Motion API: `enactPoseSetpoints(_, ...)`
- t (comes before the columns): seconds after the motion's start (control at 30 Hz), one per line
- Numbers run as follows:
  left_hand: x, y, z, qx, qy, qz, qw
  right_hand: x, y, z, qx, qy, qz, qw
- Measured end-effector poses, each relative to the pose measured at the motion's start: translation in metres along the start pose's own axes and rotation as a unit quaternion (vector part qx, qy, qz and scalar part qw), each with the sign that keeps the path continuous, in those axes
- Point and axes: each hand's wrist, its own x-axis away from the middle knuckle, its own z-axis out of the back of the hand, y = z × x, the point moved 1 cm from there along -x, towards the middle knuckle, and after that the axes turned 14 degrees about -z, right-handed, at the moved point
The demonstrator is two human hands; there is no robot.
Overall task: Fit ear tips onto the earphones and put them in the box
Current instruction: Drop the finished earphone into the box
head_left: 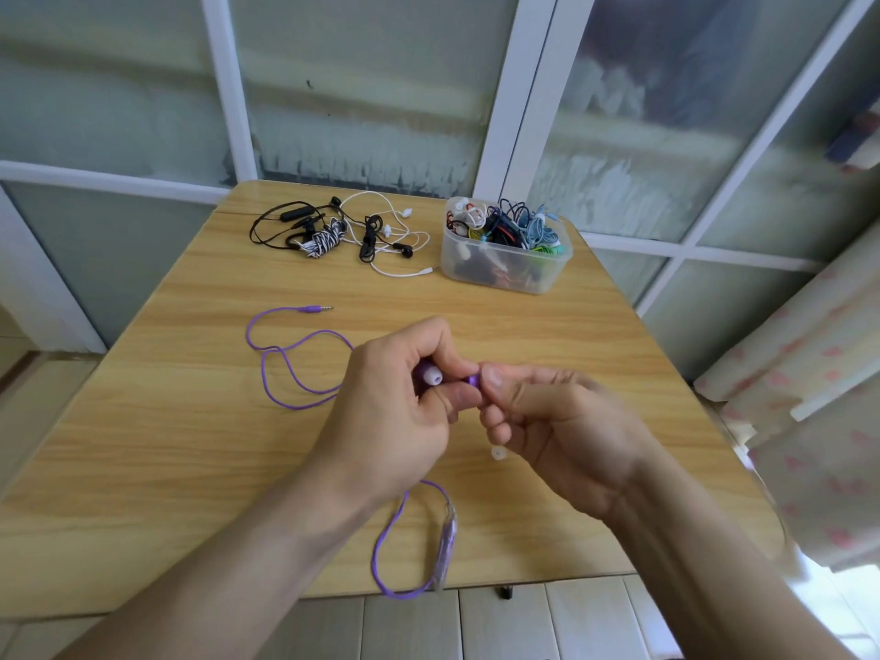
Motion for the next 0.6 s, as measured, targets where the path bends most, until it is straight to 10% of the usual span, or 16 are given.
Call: enactPoseSetpoints(0.6, 0.0028, -0.0032, 0.0037, 0.086, -0.015, 0.041, 0.995, 0.0006, 0.0007, 0.0055, 0.198, 0.1, 0.257, 0.94)
